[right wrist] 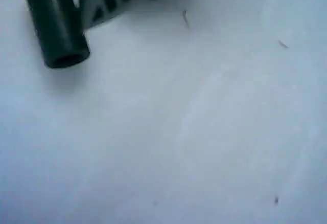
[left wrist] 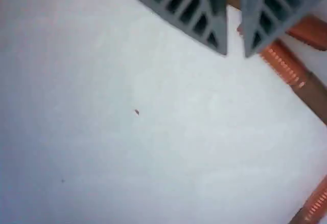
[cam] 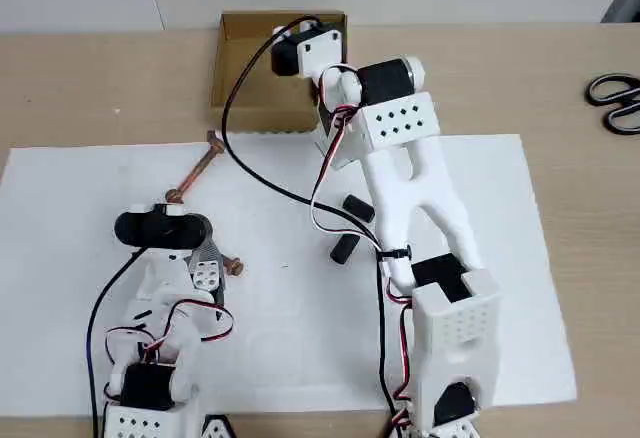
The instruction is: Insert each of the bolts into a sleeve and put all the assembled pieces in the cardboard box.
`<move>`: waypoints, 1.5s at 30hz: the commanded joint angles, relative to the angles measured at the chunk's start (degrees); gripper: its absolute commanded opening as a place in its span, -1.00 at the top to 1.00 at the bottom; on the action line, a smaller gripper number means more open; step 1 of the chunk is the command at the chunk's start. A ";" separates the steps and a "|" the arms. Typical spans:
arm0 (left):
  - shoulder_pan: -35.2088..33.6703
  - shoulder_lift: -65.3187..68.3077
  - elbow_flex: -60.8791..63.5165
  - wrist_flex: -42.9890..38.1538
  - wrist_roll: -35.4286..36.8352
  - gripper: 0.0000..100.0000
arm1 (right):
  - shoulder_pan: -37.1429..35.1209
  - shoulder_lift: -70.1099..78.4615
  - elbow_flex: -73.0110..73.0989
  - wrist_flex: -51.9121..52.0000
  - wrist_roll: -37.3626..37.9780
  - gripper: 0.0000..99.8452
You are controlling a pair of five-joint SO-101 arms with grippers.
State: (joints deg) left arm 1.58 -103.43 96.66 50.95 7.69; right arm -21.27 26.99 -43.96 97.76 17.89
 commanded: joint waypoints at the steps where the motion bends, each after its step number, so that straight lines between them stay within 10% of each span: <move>1: 0.00 -0.44 -0.22 0.09 0.09 0.99 | -0.40 -3.38 -1.67 1.10 4.04 0.56; 45: -0.09 -0.44 -0.22 0.18 0.18 0.99 | -0.04 4.18 20.31 -7.69 1.49 0.56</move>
State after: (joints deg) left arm 1.58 -103.43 96.66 50.95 7.69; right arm -21.89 31.03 -23.38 91.25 19.47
